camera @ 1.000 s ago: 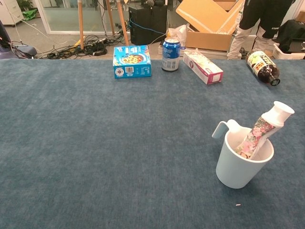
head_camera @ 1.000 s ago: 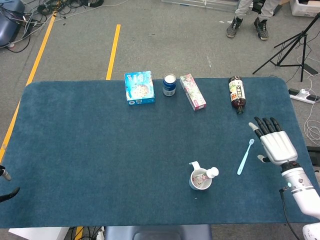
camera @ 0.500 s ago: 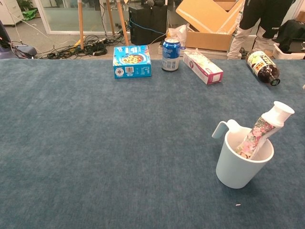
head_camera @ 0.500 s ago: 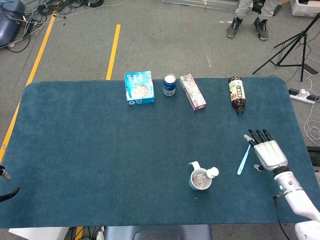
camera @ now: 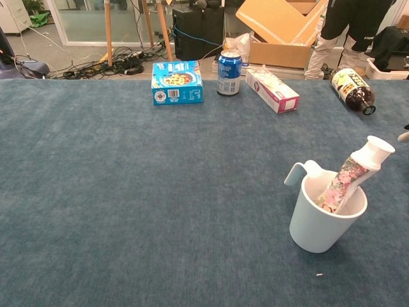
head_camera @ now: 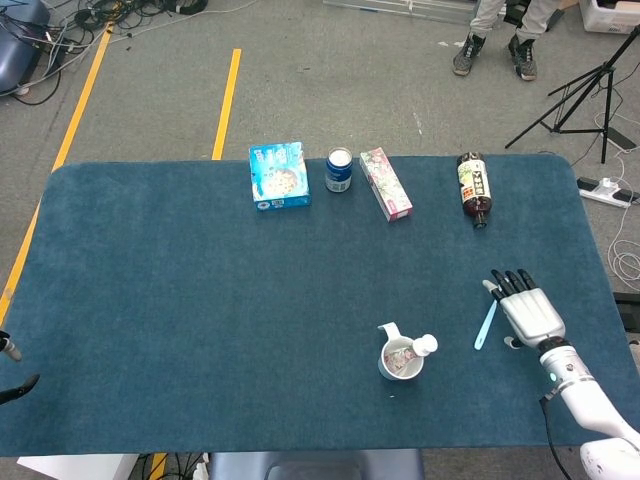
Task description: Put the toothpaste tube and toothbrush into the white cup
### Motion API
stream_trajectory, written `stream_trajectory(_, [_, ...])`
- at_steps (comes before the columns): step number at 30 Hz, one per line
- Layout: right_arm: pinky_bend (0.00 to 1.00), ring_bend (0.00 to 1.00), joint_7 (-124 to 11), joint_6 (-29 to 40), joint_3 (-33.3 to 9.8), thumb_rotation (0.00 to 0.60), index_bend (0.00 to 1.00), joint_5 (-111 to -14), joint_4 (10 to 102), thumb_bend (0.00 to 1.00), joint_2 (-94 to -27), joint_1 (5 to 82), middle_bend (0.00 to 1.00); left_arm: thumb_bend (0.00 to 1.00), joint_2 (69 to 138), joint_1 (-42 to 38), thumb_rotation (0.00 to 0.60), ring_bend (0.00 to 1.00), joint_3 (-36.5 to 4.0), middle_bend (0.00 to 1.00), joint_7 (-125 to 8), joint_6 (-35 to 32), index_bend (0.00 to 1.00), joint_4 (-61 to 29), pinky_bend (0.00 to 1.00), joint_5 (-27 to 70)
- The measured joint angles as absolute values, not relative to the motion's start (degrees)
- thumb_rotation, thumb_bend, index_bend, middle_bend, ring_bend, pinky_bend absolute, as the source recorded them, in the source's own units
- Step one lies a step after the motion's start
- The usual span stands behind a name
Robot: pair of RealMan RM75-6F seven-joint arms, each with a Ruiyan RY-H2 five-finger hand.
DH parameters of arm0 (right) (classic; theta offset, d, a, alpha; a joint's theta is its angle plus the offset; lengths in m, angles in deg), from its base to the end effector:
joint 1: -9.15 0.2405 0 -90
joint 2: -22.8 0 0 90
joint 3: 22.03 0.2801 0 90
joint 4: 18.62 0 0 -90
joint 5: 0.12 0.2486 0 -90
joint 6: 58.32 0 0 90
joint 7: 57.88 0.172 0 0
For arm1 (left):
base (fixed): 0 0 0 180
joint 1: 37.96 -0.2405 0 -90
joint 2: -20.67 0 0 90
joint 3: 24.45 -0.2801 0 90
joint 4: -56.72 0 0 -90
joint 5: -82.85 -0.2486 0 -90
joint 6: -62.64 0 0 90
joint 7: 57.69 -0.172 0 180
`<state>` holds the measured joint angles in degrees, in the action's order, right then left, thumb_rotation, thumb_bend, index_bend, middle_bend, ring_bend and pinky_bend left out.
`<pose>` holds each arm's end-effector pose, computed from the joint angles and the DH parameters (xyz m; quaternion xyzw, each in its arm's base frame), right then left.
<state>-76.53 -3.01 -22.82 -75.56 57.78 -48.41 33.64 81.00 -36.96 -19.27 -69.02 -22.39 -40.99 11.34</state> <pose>-0.3832 -0.3200 0.0554 0.7702 -0.3112 0.1442 0.5377 -0.3812 0.1928 0.1688 -0.5292 -0.4046 -0.2777 0.6922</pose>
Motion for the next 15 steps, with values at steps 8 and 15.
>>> stream_trajectory(8, [0.07,0.0,-75.33,-4.07,-22.84,0.6,0.13,-76.48,55.6,0.0,-50.61,34.27,0.0,0.11,80.91,-37.03,0.6,0.36,-19.28,0.33,-68.85,-22.52,0.54,-41.07,0.41,11.2])
stream_trajectory(15, [0.07,0.0,-75.25,-4.95,-22.88,0.6,0.13,-76.64,54.27,0.0,-51.92,34.66,0.0,0.11,80.86,-37.02,0.6,0.36,-19.28,0.33,-68.82,-22.49,0.54,-41.12,0.41,11.2])
